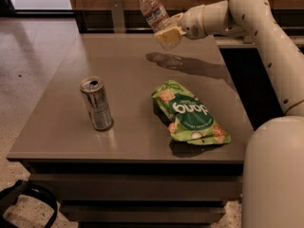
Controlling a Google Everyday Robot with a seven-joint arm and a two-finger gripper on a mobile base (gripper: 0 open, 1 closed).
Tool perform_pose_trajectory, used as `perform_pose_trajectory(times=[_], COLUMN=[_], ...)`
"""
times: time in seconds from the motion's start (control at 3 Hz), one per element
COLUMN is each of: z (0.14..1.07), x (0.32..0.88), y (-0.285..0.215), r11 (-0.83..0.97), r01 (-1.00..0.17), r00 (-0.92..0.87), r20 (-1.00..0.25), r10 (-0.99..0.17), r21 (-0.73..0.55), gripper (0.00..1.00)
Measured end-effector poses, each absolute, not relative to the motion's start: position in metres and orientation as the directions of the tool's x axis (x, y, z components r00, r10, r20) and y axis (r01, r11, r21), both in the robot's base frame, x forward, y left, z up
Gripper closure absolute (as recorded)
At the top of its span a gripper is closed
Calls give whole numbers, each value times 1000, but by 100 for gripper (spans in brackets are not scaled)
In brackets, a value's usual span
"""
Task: Place water bottle upright
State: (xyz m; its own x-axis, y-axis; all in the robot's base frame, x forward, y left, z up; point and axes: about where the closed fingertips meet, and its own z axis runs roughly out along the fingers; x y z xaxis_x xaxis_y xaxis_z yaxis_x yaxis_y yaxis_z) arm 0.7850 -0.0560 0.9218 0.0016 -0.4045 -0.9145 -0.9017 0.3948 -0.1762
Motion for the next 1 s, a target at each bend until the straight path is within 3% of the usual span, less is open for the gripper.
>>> perform_pose_trajectory(times=[1.0], z=[898], x=[793], y=[-52], r11=[364], r01=[-910], r00=[103], r20=[-958], r10=[-266], r21=[-199], gripper=[100])
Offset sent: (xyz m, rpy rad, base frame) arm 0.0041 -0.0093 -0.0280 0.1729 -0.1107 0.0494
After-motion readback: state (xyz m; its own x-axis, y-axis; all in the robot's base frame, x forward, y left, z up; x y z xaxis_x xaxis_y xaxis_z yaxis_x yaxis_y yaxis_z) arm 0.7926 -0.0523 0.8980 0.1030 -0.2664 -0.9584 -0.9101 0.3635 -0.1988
